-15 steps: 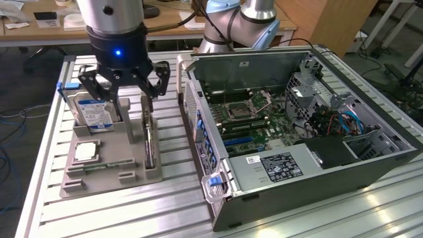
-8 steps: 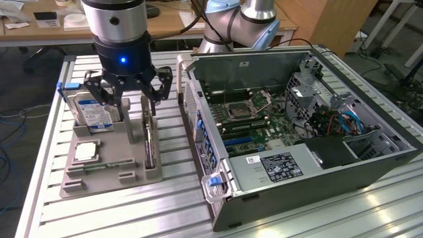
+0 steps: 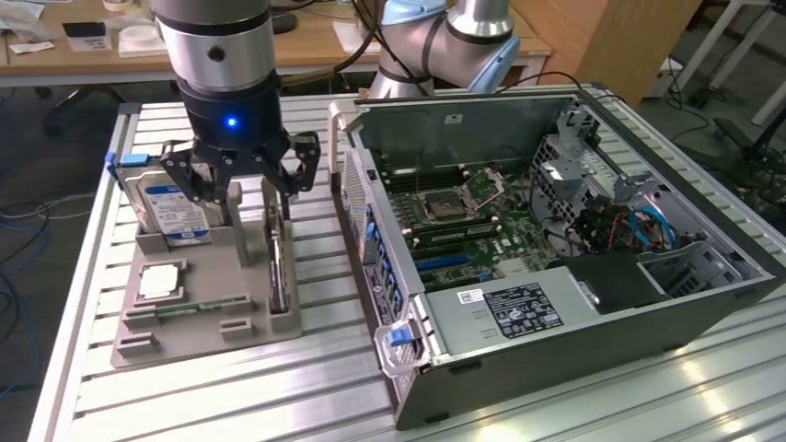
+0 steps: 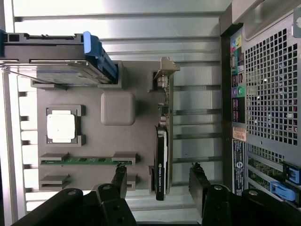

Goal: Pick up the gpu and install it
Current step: 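Pick up the gpu and move the gpu toward the slot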

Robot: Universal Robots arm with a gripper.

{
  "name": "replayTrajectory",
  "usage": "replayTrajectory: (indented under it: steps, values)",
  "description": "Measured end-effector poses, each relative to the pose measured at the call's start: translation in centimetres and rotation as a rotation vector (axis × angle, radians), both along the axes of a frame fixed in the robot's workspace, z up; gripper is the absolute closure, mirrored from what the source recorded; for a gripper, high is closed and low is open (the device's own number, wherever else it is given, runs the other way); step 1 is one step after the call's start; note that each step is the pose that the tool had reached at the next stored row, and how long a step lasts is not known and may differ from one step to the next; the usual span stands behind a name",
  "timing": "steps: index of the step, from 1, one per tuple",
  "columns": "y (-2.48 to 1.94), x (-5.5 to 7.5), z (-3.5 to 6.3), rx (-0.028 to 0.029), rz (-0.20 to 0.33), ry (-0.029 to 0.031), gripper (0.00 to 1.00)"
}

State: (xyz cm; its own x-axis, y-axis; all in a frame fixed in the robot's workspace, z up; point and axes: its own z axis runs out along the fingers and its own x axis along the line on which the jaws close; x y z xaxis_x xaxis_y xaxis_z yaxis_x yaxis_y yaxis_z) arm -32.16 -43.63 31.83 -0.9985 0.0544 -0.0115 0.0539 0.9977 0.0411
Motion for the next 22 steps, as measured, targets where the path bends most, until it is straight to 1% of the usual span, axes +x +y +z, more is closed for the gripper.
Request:
replayTrajectory:
  steps: [5,9,13,22]
  values:
    - [0.0,0.0,-0.01,0.0001,0.0,-0.0001,0.35]
    - [0.0,0.0,-0.27,0.0001,0.0,-0.0001,0.35]
    - [0.0,0.0,-0.86,0.0001,0.0,-0.0001,0.35]
    - [0.0,0.0,-2.49,0.0001,0.0,-0.0001,0.35]
